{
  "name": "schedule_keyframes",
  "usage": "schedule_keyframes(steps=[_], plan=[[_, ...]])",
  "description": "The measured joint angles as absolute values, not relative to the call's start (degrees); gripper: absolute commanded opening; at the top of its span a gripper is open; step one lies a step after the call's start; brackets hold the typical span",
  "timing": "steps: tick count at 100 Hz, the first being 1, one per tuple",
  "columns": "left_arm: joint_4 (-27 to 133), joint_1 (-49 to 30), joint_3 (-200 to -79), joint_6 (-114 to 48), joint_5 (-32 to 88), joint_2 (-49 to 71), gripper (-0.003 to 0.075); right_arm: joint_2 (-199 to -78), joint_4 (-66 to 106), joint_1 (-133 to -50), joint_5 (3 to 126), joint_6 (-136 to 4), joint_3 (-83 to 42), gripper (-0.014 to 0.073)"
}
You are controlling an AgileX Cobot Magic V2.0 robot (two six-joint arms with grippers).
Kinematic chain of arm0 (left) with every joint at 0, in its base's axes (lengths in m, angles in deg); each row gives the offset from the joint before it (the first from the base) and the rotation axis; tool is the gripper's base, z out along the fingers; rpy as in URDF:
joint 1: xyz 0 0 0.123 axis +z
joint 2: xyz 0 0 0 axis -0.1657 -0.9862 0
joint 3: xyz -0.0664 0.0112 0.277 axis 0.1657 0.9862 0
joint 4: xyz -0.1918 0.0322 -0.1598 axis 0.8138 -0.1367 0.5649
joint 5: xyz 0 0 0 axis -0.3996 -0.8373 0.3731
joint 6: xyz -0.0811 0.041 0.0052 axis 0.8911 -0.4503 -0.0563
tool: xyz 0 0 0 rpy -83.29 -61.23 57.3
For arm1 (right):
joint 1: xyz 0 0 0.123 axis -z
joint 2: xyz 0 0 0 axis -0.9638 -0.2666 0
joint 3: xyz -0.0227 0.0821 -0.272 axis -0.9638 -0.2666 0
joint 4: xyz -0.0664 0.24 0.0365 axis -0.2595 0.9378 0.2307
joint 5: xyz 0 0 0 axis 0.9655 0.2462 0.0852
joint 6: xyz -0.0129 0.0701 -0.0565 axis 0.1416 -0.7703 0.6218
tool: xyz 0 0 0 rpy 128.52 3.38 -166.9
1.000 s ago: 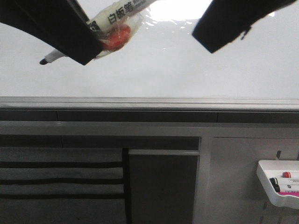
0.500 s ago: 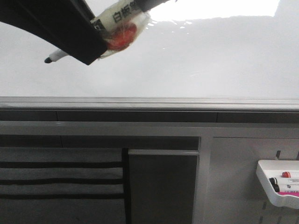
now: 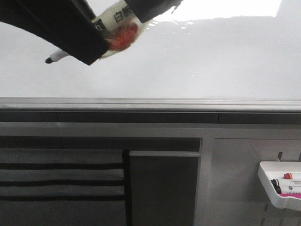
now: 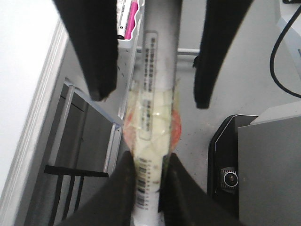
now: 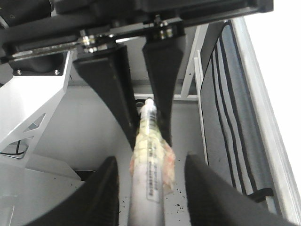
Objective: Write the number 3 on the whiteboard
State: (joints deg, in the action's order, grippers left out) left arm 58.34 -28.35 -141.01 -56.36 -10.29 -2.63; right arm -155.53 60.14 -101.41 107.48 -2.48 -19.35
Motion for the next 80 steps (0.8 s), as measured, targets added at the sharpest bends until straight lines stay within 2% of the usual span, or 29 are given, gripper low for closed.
schedule_keyframes(steps=[80], plan=[[58.34,-28.35,-141.01,-56.36,-10.21,-2.63,-0.0020,-155.53,59.78,-101.41,107.83,-4.10,-19.35,0.0239]])
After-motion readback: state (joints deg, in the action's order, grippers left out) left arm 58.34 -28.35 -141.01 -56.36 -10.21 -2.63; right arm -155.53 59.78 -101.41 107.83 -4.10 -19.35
